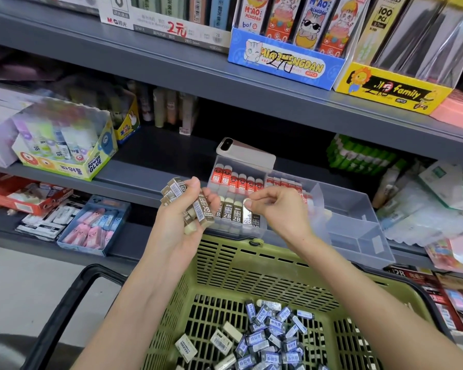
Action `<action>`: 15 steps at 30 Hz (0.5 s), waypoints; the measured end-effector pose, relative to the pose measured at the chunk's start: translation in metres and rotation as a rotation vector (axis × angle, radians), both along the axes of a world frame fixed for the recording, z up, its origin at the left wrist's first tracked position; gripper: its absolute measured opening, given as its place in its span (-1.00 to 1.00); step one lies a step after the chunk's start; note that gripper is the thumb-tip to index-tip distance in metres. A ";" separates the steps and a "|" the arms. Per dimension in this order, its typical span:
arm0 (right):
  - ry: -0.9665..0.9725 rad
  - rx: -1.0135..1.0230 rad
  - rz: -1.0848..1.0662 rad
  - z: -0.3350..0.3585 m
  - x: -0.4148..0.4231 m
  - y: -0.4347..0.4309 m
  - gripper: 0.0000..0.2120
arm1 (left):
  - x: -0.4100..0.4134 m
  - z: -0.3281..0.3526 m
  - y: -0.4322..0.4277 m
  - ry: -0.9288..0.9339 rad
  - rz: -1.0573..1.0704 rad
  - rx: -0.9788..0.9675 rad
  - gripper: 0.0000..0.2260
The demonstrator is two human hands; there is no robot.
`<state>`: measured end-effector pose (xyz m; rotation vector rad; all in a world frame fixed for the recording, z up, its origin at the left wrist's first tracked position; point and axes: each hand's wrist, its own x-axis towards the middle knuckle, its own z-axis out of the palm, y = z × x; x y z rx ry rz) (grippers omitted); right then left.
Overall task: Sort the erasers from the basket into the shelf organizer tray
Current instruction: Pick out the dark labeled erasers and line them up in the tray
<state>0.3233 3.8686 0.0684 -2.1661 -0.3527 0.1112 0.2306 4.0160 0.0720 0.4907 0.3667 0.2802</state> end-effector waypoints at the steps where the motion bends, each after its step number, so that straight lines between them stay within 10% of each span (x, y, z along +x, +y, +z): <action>1: -0.059 -0.071 -0.013 0.000 -0.001 0.002 -0.93 | 0.000 0.000 0.000 0.003 0.001 -0.007 -0.79; 5: -0.486 -0.517 -0.009 -0.005 -0.007 0.009 -0.84 | 0.000 -0.001 -0.001 0.002 -0.014 -0.005 -0.80; 11: -0.589 -0.802 0.138 0.005 -0.004 0.002 -0.67 | -0.001 -0.005 -0.002 0.012 -0.007 0.039 -0.84; 15: -0.569 -0.377 0.162 0.025 -0.026 0.001 -0.63 | -0.001 -0.005 -0.004 0.004 -0.017 0.137 -0.84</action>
